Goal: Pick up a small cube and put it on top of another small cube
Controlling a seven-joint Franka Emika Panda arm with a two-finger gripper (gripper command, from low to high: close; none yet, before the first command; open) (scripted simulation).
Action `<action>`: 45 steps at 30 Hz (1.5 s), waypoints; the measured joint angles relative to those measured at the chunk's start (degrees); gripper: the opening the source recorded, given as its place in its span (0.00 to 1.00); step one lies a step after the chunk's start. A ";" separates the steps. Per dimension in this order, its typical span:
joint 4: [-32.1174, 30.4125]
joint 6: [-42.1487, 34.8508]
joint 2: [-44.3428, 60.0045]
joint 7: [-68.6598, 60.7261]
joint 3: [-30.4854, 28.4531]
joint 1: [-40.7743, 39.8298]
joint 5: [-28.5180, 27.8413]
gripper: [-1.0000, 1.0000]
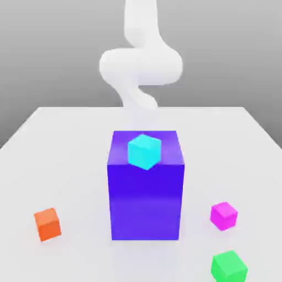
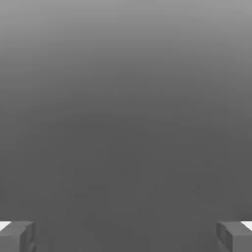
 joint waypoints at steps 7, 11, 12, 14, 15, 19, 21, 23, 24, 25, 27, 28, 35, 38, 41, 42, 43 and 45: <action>-8.08 9.23 15.14 -1.00 3.77 6.79 4.75 0.50; -12.55 14.36 23.41 -0.60 6.92 10.01 6.03 0.50; -13.67 15.66 25.47 -0.33 7.80 10.72 6.12 0.50; -15.92 18.28 29.61 0.56 9.61 12.02 5.81 0.50; -17.06 19.61 31.69 1.24 10.51 12.59 5.32 0.50; -21.62 24.96 40.08 6.12 12.97 15.79 0.35 0.50; -23.38 27.63 44.30 9.83 12.37 17.64 -4.10 0.50; -23.33 30.75 48.50 12.73 10.22 19.31 -7.91 0.50; -23.04 32.36 50.58 13.90 8.85 20.38 -9.47 0.50; -22.68 33.99 52.65 14.89 7.40 21.55 -10.77 0.50; -21.89 37.31 56.78 16.15 4.51 24.10 -12.34 0.50; -21.58 38.61 58.40 16.56 3.59 24.90 -12.83 0.00; -21.54 38.81 58.59 16.86 3.39 25.06 -13.17 0.00; -22.56 34.86 53.63 14.85 5.90 23.15 -10.61 0.00; -23.81 30.05 47.52 11.51 8.00 22.12 -6.07 0.00; -23.21 28.51 46.58 9.82 8.15 21.74 -5.25 0.00; -21.93 27.05 46.40 7.74 8.15 21.07 -4.91 0.00; -18.43 24.26 47.11 2.94 7.84 19.53 -4.80 0.00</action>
